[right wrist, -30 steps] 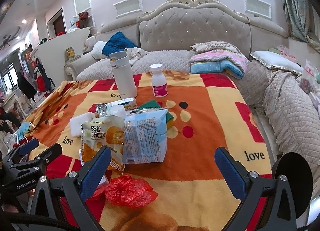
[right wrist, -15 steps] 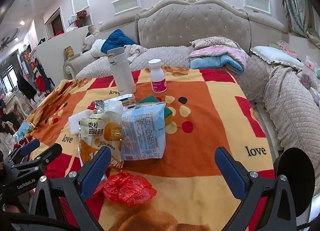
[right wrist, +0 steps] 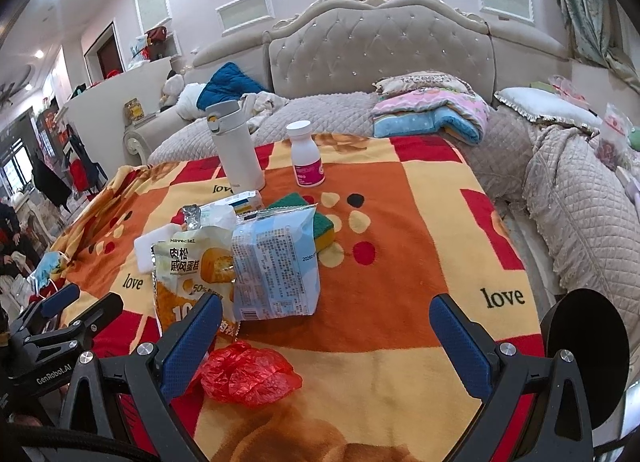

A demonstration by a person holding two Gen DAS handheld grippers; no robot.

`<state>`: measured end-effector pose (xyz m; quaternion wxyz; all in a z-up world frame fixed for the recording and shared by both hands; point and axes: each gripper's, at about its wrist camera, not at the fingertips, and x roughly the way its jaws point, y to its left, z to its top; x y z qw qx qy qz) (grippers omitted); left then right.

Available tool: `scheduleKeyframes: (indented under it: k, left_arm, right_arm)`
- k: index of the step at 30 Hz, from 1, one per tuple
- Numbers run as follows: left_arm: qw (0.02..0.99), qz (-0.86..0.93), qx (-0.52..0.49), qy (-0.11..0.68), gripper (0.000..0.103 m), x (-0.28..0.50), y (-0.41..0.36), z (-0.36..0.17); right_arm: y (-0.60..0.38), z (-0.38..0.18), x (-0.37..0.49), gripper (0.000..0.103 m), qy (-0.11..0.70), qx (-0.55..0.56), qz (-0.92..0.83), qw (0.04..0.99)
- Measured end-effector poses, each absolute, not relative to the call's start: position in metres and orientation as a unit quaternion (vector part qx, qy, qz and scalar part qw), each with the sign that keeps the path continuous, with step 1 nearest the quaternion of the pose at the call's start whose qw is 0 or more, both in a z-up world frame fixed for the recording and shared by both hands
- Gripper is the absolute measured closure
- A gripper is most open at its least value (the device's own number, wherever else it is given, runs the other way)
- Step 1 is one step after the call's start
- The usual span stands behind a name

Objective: Collect trash

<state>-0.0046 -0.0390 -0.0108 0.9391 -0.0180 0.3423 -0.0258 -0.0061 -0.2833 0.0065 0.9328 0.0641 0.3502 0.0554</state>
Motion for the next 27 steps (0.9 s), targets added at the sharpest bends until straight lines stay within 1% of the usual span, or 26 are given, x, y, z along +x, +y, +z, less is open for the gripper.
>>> scheduleKeyframes:
  k: [27]
  left_arm:
    - [0.943, -0.039, -0.012, 0.330, 0.000, -0.014, -0.052, -0.002]
  right_arm:
    - [-0.297, 0.006, -0.018, 0.000, 0.360, 0.066, 0.063, 0.928]
